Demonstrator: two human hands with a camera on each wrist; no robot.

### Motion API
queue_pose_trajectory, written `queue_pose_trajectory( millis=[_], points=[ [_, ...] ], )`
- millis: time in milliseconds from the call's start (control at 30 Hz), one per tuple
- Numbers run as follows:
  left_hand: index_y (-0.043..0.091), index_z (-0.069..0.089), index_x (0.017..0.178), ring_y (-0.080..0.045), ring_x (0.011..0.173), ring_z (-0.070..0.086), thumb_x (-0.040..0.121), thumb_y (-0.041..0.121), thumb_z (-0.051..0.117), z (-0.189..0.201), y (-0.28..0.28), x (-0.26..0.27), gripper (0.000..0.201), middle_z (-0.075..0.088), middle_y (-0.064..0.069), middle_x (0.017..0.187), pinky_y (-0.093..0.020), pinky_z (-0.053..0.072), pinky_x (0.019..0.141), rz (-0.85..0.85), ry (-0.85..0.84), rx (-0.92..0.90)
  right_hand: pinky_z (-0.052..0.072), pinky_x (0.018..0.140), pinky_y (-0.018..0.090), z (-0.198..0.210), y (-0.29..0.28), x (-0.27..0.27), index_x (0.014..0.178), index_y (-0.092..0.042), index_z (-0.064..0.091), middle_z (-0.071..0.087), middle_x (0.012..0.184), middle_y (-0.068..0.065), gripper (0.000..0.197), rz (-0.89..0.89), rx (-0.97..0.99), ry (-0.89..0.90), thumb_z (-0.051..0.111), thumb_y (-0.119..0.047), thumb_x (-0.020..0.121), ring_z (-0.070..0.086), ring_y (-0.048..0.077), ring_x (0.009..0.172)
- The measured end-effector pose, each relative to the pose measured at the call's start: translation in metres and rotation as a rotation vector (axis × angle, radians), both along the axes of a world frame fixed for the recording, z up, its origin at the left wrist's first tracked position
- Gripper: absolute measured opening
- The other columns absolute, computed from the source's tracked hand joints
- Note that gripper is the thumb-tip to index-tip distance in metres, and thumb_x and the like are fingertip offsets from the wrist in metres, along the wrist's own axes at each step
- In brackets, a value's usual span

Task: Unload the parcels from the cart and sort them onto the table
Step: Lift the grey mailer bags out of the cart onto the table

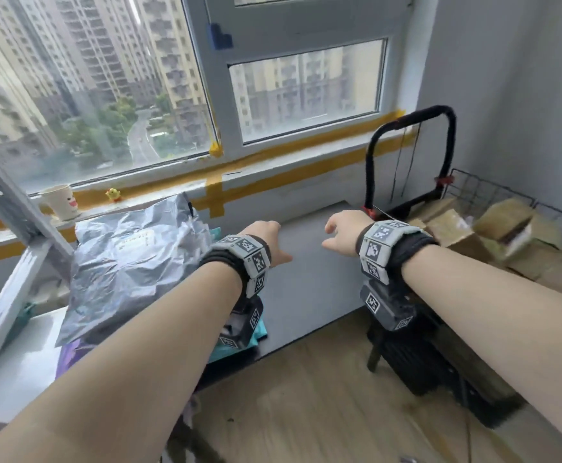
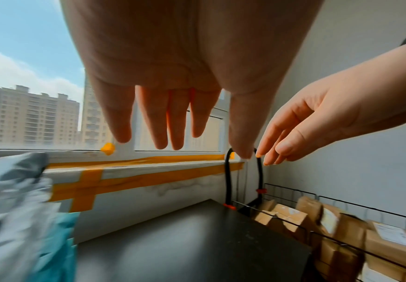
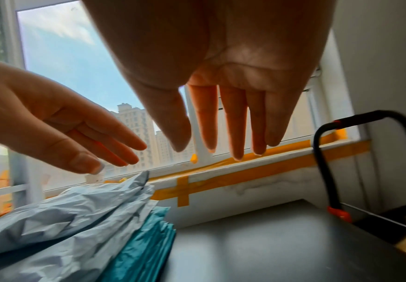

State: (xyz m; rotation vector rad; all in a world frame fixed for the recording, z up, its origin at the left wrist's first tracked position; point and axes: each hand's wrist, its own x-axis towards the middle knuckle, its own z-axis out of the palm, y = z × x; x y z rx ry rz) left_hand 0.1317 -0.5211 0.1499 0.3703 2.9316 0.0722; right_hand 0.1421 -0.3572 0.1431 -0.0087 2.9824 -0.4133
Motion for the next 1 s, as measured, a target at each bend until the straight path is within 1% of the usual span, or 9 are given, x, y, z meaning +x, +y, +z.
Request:
queue_pose_trajectory(
  millis=[100, 300, 367, 467, 533, 600, 700, 833, 1000],
  points=[
    [0.013, 0.035, 0.143, -0.026, 0.129, 0.044, 0.089, 0.042, 0.059, 0.001, 0.057, 0.003, 0.066, 0.043, -0.008, 0.143, -0.035, 0.038, 0.103, -0.075, -0.008, 0.008, 0.045, 0.099, 0.031, -0.002, 0.053, 0.018, 0.117, -0.011, 0.064, 0.064, 0.121, 0.006, 0.033, -0.058, 0.017, 0.004, 0.055, -0.027, 0.090, 0.058, 0.024, 0.114],
    [0.012, 0.037, 0.143, -0.026, 0.131, 0.042, 0.091, 0.041, 0.056, -0.014, 0.188, 0.018, 0.062, 0.043, -0.009, 0.143, -0.036, 0.037, 0.106, -0.206, -0.064, -0.007, 0.049, 0.093, 0.030, -0.017, 0.187, 0.060, 0.112, -0.010, 0.067, 0.066, 0.116, 0.006, 0.031, -0.197, 0.032, -0.061, 0.054, -0.028, 0.090, 0.060, 0.024, 0.108],
    [0.012, 0.041, 0.139, -0.026, 0.127, 0.046, 0.090, 0.041, 0.056, -0.021, 0.225, 0.023, 0.059, 0.048, -0.009, 0.139, -0.036, 0.039, 0.104, -0.237, -0.074, -0.005, 0.050, 0.093, 0.033, -0.024, 0.229, 0.069, 0.110, -0.011, 0.068, 0.067, 0.115, 0.007, 0.031, -0.247, 0.031, -0.082, 0.054, -0.028, 0.089, 0.061, 0.025, 0.107],
    [0.012, 0.045, 0.136, -0.026, 0.120, 0.052, 0.090, 0.039, 0.057, -0.031, 0.291, 0.036, 0.056, 0.054, -0.008, 0.131, -0.034, 0.043, 0.095, -0.287, -0.092, 0.034, 0.050, 0.092, 0.033, -0.033, 0.295, 0.091, 0.105, -0.015, 0.070, 0.068, 0.111, 0.004, 0.028, -0.328, 0.038, -0.089, 0.055, -0.031, 0.088, 0.062, 0.024, 0.103],
    [0.011, 0.044, 0.138, -0.026, 0.121, 0.052, 0.090, 0.040, 0.058, -0.036, 0.327, 0.041, 0.058, 0.053, -0.008, 0.133, -0.034, 0.043, 0.096, -0.324, -0.116, 0.033, 0.051, 0.089, 0.030, -0.041, 0.331, 0.104, 0.104, -0.016, 0.070, 0.068, 0.109, 0.002, 0.025, -0.386, 0.014, -0.099, 0.056, -0.030, 0.088, 0.062, 0.022, 0.101],
    [0.011, 0.041, 0.141, -0.026, 0.124, 0.049, 0.090, 0.041, 0.057, -0.042, 0.357, 0.043, 0.061, 0.050, -0.009, 0.137, -0.035, 0.042, 0.100, -0.352, -0.138, 0.020, 0.051, 0.089, 0.031, -0.050, 0.360, 0.115, 0.101, -0.015, 0.071, 0.068, 0.108, 0.001, 0.024, -0.440, -0.011, -0.123, 0.057, -0.029, 0.087, 0.062, 0.022, 0.101],
    [0.012, 0.038, 0.142, -0.025, 0.124, 0.049, 0.091, 0.042, 0.056, -0.050, 0.394, 0.040, 0.062, 0.048, -0.008, 0.138, -0.034, 0.043, 0.099, -0.383, -0.157, 0.018, 0.052, 0.089, 0.034, -0.063, 0.395, 0.123, 0.097, -0.015, 0.072, 0.069, 0.106, 0.003, 0.023, -0.521, -0.056, -0.150, 0.058, -0.028, 0.085, 0.062, 0.022, 0.099],
    [0.012, 0.037, 0.143, -0.025, 0.124, 0.049, 0.092, 0.041, 0.054, -0.060, 0.431, 0.027, 0.061, 0.048, -0.008, 0.138, -0.033, 0.043, 0.098, -0.425, -0.195, -0.005, 0.047, 0.090, 0.028, -0.079, 0.427, 0.122, 0.108, -0.011, 0.068, 0.066, 0.113, 0.006, 0.027, -0.584, -0.112, -0.192, 0.057, -0.026, 0.089, 0.059, 0.022, 0.107],
    [0.012, 0.036, 0.143, -0.024, 0.124, 0.049, 0.092, 0.042, 0.054, -0.079, 0.473, -0.014, 0.062, 0.048, -0.009, 0.138, -0.033, 0.043, 0.098, -0.427, -0.244, -0.014, 0.047, 0.093, 0.030, -0.104, 0.464, 0.100, 0.116, -0.008, 0.064, 0.064, 0.120, 0.009, 0.031, -0.694, -0.144, -0.243, 0.055, -0.025, 0.091, 0.058, 0.024, 0.111]
  ],
)
